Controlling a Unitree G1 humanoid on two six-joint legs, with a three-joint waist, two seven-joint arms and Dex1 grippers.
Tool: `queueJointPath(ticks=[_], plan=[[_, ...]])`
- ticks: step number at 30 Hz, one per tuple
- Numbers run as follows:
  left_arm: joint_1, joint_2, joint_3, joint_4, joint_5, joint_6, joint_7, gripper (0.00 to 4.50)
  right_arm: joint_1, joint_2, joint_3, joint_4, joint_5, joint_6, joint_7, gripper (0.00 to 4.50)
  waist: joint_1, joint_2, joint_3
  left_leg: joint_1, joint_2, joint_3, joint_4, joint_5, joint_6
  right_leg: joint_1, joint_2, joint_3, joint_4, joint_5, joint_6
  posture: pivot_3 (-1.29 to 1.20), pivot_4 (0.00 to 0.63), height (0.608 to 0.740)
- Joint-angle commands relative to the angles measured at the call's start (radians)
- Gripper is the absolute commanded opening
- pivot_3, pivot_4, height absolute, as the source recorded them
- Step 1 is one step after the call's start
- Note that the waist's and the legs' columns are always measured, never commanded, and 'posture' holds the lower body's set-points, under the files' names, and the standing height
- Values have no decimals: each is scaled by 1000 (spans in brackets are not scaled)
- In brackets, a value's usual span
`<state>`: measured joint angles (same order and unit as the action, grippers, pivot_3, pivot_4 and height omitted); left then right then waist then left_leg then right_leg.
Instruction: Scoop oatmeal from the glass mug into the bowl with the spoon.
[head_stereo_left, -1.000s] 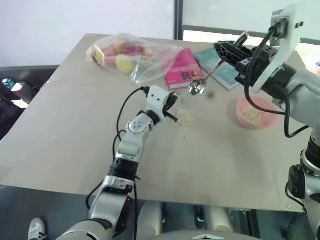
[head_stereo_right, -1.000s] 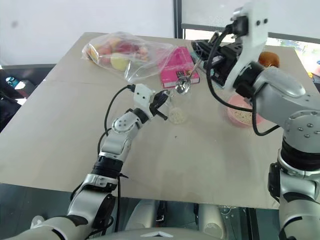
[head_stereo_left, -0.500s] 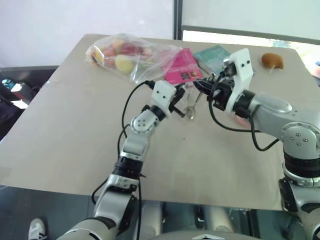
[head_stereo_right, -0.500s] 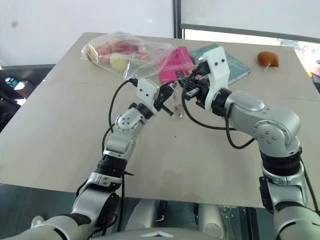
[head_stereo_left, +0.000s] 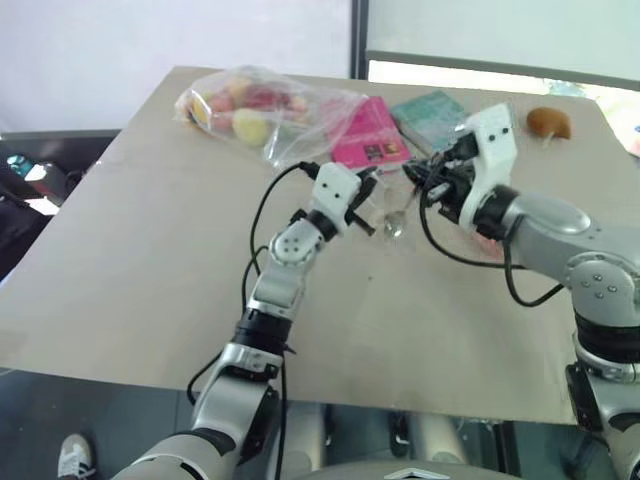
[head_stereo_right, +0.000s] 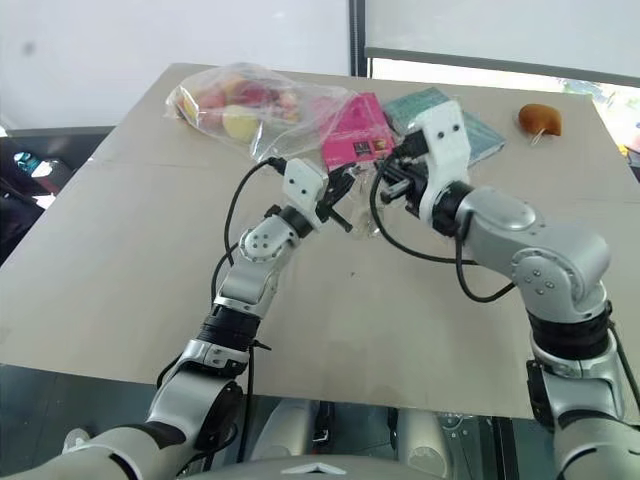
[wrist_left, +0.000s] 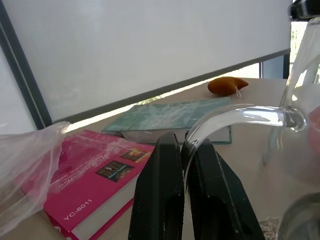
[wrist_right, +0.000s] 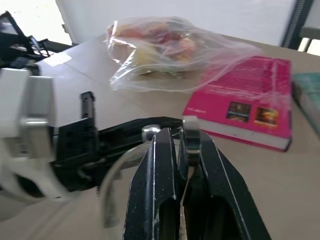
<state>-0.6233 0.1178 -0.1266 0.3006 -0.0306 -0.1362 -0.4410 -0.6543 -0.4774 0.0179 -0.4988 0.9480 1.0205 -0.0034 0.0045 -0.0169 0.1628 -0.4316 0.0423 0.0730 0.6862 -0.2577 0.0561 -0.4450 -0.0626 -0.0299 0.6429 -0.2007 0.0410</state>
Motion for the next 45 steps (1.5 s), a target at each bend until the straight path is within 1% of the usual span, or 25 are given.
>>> queueJointPath(ticks=[1, 5, 10, 14, 16, 18, 20, 22, 25, 26, 27, 29, 30, 31, 37, 41, 45], plan=[[-53, -11, 14, -62, -19, -48, 1, 29, 8, 72, -64, -13, 121, 28, -8, 0, 1, 0, 0, 0, 0, 0, 0, 0, 0, 0, 0, 0, 0, 0, 0, 0, 150, 740], [-48, -9, 15, -62, -19, -48, 0, 29, -5, 141, -171, 19, 275, 41, -82, 0, 10, 0, 0, 0, -1, 1, 1, 0, 0, 1, -1, 0, 0, 0, 0, 0, 150, 740], [-47, -17, 16, -65, -16, -47, 1, 29, -21, 200, -273, 87, 454, 6, -249, 0, 8, 0, 0, 0, -1, 1, 1, 0, 0, 1, -1, 0, 0, 0, 0, 0, 150, 740], [-48, -21, 20, -57, -14, -46, 2, 29, -13, 175, -295, 91, 517, -6, -313, 0, 8, 0, 0, 0, -1, 1, 1, 0, 0, 1, -1, 0, 0, 0, 0, 0, 150, 740], [-50, -22, 22, -50, -12, -49, 1, 29, -8, 118, -271, 54, 449, 3, -277, 0, 8, 0, 0, 0, -1, 1, 1, 0, 0, 1, -1, 0, 0, 0, 0, 0, 150, 740], [-53, -24, 21, -45, -9, -51, -1, 29, -11, -3, -147, -31, 248, 2, -177, 0, 9, 0, 0, 0, -1, 1, 1, 0, 0, 1, -1, 0, 0, 0, 0, 0, 150, 740], [-55, -27, 19, -41, -10, -53, -3, 29, -21, -99, -15, -96, 96, -19, -88, 0, 7, 0, 0, 0, -1, 1, 1, 0, 0, 1, -1, 0, -1, 0, 0, 0, 150, 740], [-57, -29, 16, -38, -10, -55, -3, 29, -24, -141, 75, -123, -9, -64, -16, 0, 5, 0, 0, 0, -1, 0, 1, 0, 0, 1, -1, 1, -1, 0, 0, 0, 150, 740], [-58, -30, 14, -34, -12, -58, -4, 29, -16, -153, 128, -127, -95, -110, 70, 0, 0, 0, 0, 0, -1, 0, 1, 0, 0, 0, 0, 0, -1, 0, 0, 0, 150, 740], [-59, -30, 15, -33, -12, -59, -4, 8, -9, -146, 125, -124, -104, -117, 86, 351, 0, 0, 0, 0, -1, 0, 1, 0, 0, 0, 0, 0, 0, 0, 0, 0, 150, 740], [-59, -31, 15, -31, -13, -60, -5, 0, -4, -140, 123, -121, -117, -122, 100, 798, 1, 0, 0, 0, 0, 0, 1, 0, 0, 0, 0, 0, 0, 0, 0, 0, 150, 740], [-58, -30, 14, -33, -13, -60, -5, 0, 4, -147, 125, -124, -147, -122, 128, 1427, 4, 0, 0, 0, -1, 0, 1, 0, 0, 1, 0, 0, 0, 0, 0, 0, 150, 740], [-58, -30, 14, -34, -12, -60, -4, 0, 8, -148, 123, -125, -159, -117, 135, 1971, 6, 0, 0, 0, -1, 0, 1, 0, 0, 1, -1, 0, 0, 0, 0, 0, 150, 740], [-57, -29, 15, -36, -12, -59, -4, 0, 13, -138, 108, -122, -163, -108, 125, 2284, 8, 0, 0, 0, -1, 0, 1, 0, 0, 1, -1, 1, -1, 0, 0, 0, 150, 740], [-51, -25, 19, -43, -9, -53, 6, 0, 25, -119, 39, -113, -167, -63, 124, 2284, 9, 0, 0, 0, -1, 0, 1, 0, 0, 1, -1, 0, -1, 0, 0, 0, 150, 740], [-51, -23, 24, -45, -12, -45, 15, 0, 37, -72, -35, -124, -127, -31, 89, 2284, 8, 0, 0, 0, -1, 0, 1, 0, 0, 1, -1, 0, 0, 0, 0, 0, 150, 740], [-52, -23, 27, -45, -18, -39, 20, 0, 52, -35, -80, -139, -104, 3, 60, 2284, 9, 0, 0, 0, -1, 0, 1, 0, 0, 1, -1, 0, 0, 0, 0, 0, 150, 740]])
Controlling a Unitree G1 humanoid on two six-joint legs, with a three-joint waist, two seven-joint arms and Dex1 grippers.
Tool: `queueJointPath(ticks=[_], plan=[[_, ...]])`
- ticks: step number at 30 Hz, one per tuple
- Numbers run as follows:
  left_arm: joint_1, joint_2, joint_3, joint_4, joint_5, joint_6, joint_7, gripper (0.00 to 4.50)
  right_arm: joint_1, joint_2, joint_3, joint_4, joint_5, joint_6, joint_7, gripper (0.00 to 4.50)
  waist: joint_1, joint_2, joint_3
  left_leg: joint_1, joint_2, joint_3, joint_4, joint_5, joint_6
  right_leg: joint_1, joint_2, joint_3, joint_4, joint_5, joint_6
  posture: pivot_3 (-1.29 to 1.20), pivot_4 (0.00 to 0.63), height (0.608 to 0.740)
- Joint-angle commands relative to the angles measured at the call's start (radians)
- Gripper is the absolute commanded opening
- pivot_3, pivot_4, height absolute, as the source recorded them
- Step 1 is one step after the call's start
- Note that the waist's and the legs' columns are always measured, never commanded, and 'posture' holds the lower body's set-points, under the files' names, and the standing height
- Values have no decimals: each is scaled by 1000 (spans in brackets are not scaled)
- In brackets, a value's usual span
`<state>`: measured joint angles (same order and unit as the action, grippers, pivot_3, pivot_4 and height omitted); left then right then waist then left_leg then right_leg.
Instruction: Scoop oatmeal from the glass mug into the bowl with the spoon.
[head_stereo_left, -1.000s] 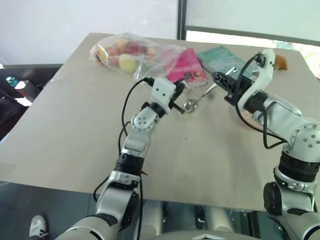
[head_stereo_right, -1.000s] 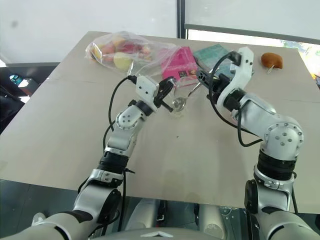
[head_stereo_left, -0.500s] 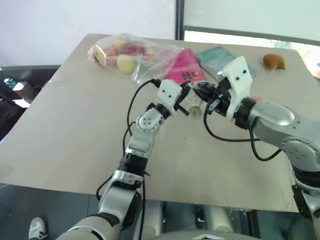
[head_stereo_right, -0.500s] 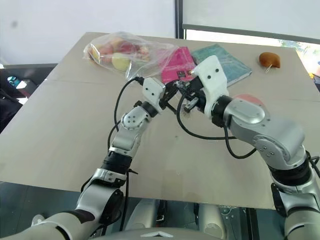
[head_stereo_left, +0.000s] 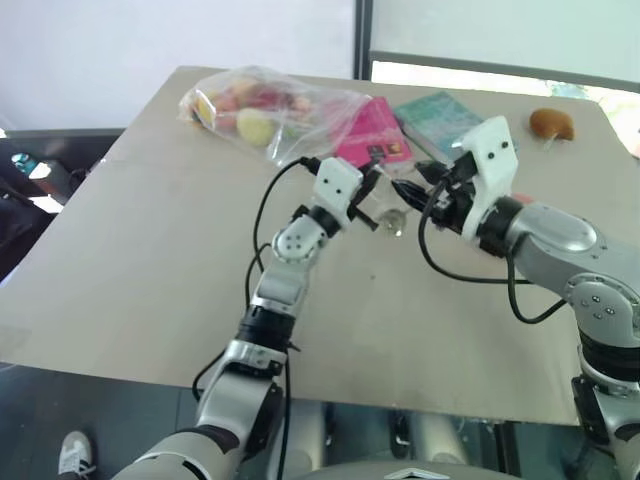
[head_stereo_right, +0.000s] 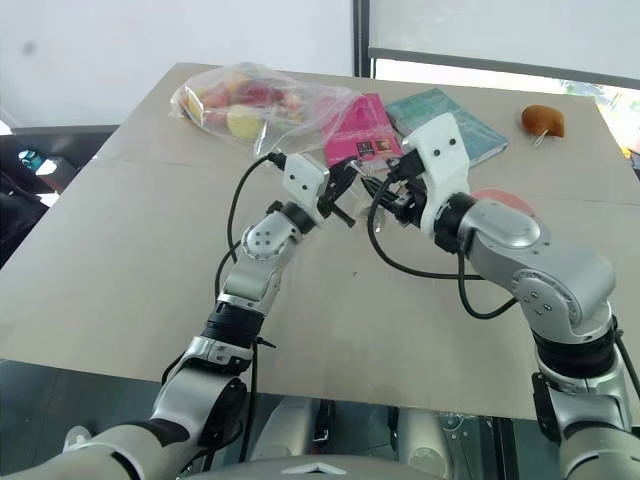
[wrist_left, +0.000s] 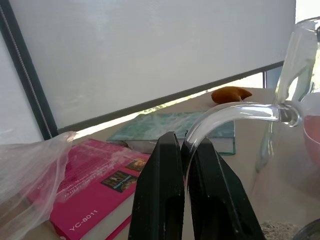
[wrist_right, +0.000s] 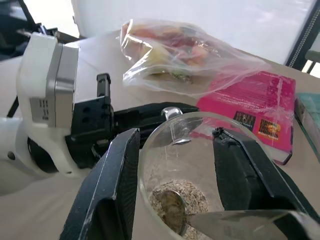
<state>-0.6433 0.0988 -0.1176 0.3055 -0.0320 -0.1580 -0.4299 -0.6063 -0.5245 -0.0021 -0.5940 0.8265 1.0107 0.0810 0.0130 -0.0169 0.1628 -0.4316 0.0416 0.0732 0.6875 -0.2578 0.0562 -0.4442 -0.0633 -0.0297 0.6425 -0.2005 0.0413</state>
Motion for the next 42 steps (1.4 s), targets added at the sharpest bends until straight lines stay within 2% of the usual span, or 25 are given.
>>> queueJointPath(ticks=[1, 2, 3, 4, 6, 16, 20, 28, 30, 33, 37, 42], plan=[[-32, -4, 18, -51, -18, -17, 10, 0, 4, 17, -65, -46, 21, 19, -27, 1907, 0, 0, 0, 0, 0, 0, 0, 0, 0, 0, 0, 0, 0, 0, 0, 0, 150, 740], [-32, -5, 18, -50, -18, -16, 10, 0, 6, 26, -76, -50, 30, 26, -35, 1760, 0, 0, 0, 0, 0, 0, 0, 0, 0, 0, 0, 0, 0, 0, 0, 0, 150, 740], [-32, -5, 18, -50, -19, -15, 10, 0, 6, 32, -86, -52, 38, 32, -43, 1240, 0, 0, 0, 0, 0, 0, 0, 0, 0, 0, 0, 0, 0, 0, 0, 0, 150, 740], [-32, -6, 19, -50, -20, -15, 10, 0, 5, 37, -97, -56, 46, 38, -52, 972, -1, 0, 0, 0, 0, 0, 0, 0, 0, 0, 0, 0, 0, 0, 0, 0, 150, 740], [-32, -7, 20, -50, -22, -13, 10, 0, 3, 42, -113, -62, 59, 50, -66, 49, 0, 0, 0, 0, 0, 0, 0, 0, 0, 0, 0, 0, 0, 0, 0, 0, 150, 740], [-37, -13, 21, -50, -27, -10, 11, 0, -20, 41, -139, -52, 71, 75, -82, 49, -1, 0, 0, 0, 0, 0, 0, 0, 0, 0, 0, 0, 0, 0, 0, 0, 150, 740], [-36, -15, 22, -51, -27, -12, 13, 0, -12, -32, -39, -47, -68, 7, -21, 49, 0, 0, 0, 0, 0, 0, 0, 0, 0, 0, 0, 0, 0, 0, 0, 0, 150, 740], [-42, -22, 19, -53, -24, -31, 16, 0, -4, -75, 90, -16, -255, -124, 92, 49, -1, 0, 0, 0, 0, 0, 0, 0, 0, 0, 0, 0, 0, 0, 0, 0, 150, 740], [-44, -24, 19, -50, -24, -36, 18, 0, 12, -48, 81, -10, -209, -92, 116, 49, -1, 0, 0, 0, 0, 0, 0, 0, 0, 0, 0, 0, 0, 0, 0, 0, 150, 740], [-48, -26, 16, -44, -21, -40, 22, 0, 23, 76, -36, 2, -6, 13, 90, 49, -1, 0, 0, 0, 0, 0, 0, 0, 0, 0, 0, 0, 0, 0, 0, 0, 150, 740], [-55, -26, 18, -32, -18, -45, 21, 0, -18, 202, -187, 56, 196, 119, -36, 49, 0, 0, 0, 0, 0, 0, 0, 0, 0, 0, 0, 0, 0, 0, 0, 0, 150, 740], [-57, -26, 17, -26, -14, -46, 19, 0, -71, 275, -316, 130, 365, 159, -225, 49, 0, 0, 0, 0, 0, 1, 0, 0, 0, 0, 0, 0, 0, 0, 0, 0, 150, 740]])
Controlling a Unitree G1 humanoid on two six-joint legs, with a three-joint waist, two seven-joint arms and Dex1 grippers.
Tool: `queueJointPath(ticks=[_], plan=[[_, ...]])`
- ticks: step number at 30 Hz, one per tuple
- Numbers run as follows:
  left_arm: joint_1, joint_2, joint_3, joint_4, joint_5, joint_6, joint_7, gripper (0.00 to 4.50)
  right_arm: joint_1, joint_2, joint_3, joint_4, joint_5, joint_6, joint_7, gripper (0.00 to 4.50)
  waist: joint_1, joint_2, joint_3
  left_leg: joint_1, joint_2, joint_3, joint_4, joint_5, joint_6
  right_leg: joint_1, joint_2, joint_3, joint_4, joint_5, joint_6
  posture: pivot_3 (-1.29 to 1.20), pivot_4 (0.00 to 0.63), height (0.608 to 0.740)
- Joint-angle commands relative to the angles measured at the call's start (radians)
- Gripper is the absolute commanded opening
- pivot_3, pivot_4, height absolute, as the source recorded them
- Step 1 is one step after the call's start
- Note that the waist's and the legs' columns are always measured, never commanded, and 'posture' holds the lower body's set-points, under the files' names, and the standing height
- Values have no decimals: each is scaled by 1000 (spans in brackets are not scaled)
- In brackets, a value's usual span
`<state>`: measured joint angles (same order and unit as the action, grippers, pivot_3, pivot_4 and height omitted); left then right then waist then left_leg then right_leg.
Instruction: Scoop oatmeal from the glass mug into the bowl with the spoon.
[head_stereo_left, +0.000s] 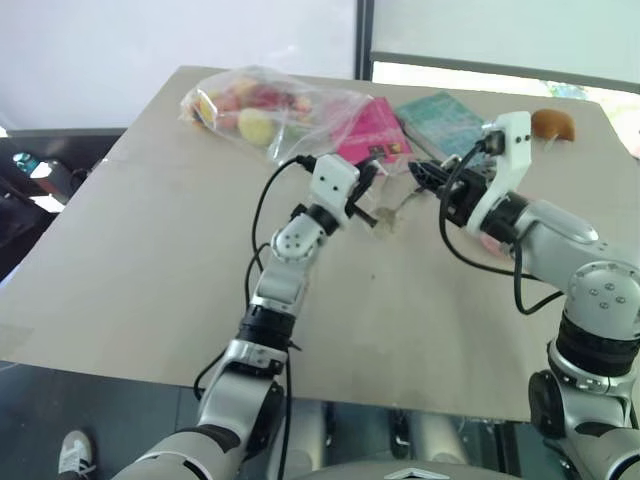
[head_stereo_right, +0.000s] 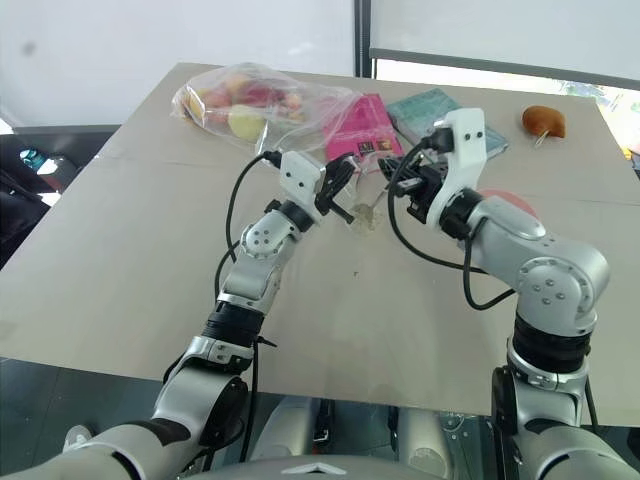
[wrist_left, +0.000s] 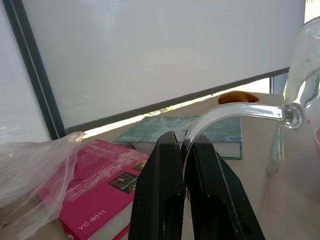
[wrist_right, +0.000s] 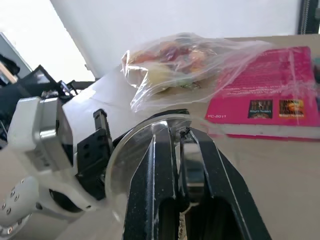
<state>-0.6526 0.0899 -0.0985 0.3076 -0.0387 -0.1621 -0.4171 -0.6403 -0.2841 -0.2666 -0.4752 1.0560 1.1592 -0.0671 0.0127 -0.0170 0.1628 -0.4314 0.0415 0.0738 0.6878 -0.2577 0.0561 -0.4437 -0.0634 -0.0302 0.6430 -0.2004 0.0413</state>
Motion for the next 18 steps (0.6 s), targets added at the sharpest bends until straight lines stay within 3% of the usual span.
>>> queueJointPath(ticks=[1, 8, 18], plan=[[-47, -17, -4, -27, -5, -41, 5, 0, -44, 42, -74, 29, 169, 10, -122, 49, 0, 0, 0, 0, 0, 0, 0, 0, 0, 0, 0, 0, 0, 0, 0, 0, 150, 740], [-51, -22, -7, -10, 4, -44, 0, 0, -53, 24, -147, 103, 357, -45, -344, 49, 0, 0, 0, 0, 0, 1, 0, 0, 0, 0, 0, 0, 0, 0, 0, 0, 150, 740], [-56, -29, -15, 10, 7, -53, -5, 0, -13, -49, -121, 102, 491, -152, -458, 49, -2, 0, 0, 0, 0, 0, -1, 0, 0, 0, 0, 0, 0, 0, 0, 0, 150, 740]])
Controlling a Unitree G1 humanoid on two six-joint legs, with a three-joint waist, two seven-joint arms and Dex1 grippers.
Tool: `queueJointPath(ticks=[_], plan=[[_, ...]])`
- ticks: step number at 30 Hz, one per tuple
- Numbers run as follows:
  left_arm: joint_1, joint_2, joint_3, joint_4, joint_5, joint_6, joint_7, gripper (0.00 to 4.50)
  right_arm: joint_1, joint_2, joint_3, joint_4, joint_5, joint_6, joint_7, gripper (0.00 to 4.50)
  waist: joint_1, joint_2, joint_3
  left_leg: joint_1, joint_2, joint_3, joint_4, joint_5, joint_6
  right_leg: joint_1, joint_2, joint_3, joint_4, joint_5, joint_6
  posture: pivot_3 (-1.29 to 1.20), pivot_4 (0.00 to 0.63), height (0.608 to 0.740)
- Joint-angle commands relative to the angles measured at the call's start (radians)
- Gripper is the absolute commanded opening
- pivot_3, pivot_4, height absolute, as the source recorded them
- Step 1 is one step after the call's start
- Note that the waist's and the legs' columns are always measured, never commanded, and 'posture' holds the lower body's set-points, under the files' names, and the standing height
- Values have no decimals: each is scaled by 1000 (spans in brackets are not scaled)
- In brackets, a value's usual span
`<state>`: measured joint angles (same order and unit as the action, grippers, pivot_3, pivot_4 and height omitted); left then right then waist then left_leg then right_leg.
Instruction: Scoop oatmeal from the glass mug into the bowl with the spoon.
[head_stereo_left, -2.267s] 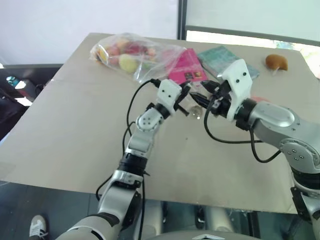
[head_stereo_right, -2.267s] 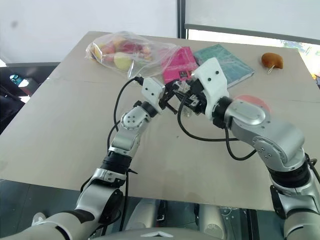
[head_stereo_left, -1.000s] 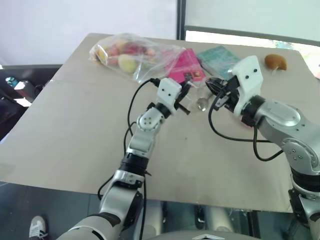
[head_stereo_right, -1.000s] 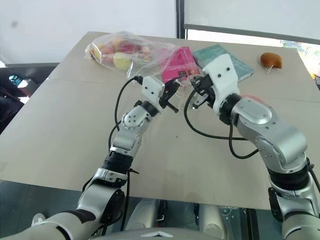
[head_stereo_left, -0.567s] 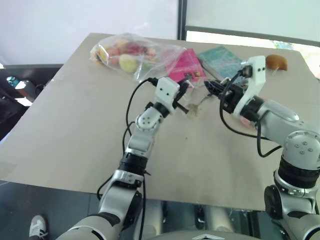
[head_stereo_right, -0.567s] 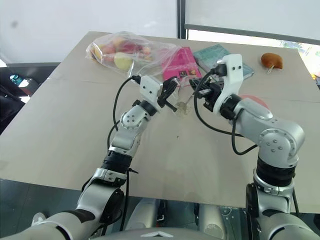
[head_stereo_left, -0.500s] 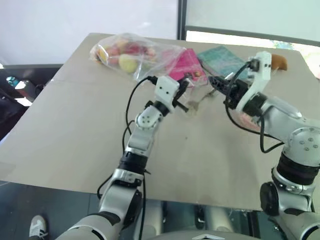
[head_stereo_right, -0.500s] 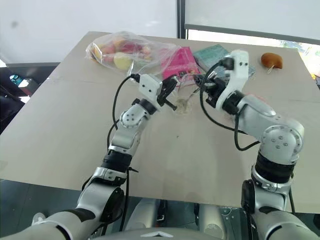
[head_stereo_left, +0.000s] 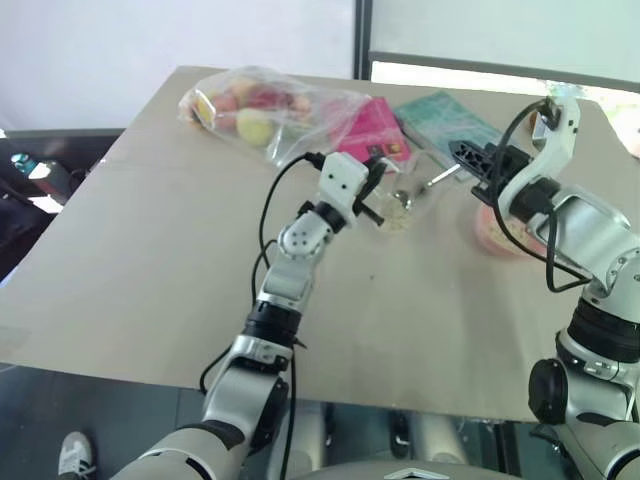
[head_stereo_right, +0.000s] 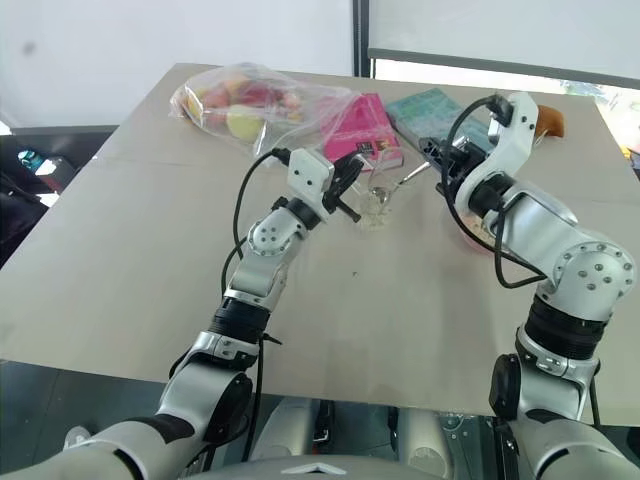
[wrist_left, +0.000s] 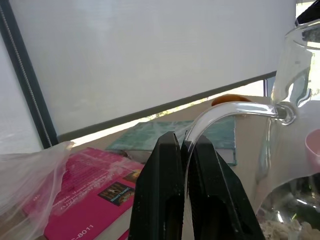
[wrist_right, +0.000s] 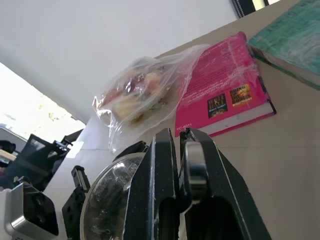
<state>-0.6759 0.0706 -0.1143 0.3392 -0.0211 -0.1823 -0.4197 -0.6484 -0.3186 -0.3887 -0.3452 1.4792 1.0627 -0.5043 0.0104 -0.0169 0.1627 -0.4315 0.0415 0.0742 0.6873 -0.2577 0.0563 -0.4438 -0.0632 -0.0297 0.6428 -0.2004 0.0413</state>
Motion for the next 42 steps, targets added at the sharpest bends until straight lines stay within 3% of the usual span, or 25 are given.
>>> queueJointPath(ticks=[1, 14, 22, 24, 32, 42], plan=[[-33, -10, 0, -23, -12, -32, -3, 0, -2, -17, 4, -27, 87, -70, -34, 49, 0, 0, 0, 0, 0, 0, 0, 0, 0, 0, 0, 0, 0, 0, 0, 0, 150, 740], [-23, 1, -3, -30, -11, -20, -10, 0, 65, -172, 60, -44, 96, -131, -31, 49, 2, 0, 0, 0, 0, 0, 0, 0, 0, 0, 0, 1, 0, 0, 0, 0, 150, 740], [-20, -2, -8, -21, -5, -15, -19, 0, 96, -201, 61, -57, 132, -196, -42, 49, 2, 0, 0, 0, 0, 0, 0, 0, 0, 0, 0, 1, 0, 0, 0, 0, 150, 740], [-20, -3, -10, -19, -6, -15, -20, 0, 111, -266, 95, -85, 80, -151, 1, 49, 3, 0, 0, 0, 0, -1, 0, 0, 0, 0, 0, 1, 0, 0, 0, 0, 150, 740], [-22, -6, -13, -15, -7, -14, -21, 0, 137, -192, 77, -81, 226, -299, -74, 49, 1, 0, 0, 0, 0, -1, 0, 0, 0, 0, 0, 1, 0, 0, 0, 0, 150, 740], [-15, -3, -11, -11, 4, -2, -19, 0, 175, -196, 47, -75, 318, -414, -141, 49, 3, 0, 0, 0, 0, 0, 0, 0, 0, 0, 0, 1, -1, 0, 0, 0, 150, 740]])
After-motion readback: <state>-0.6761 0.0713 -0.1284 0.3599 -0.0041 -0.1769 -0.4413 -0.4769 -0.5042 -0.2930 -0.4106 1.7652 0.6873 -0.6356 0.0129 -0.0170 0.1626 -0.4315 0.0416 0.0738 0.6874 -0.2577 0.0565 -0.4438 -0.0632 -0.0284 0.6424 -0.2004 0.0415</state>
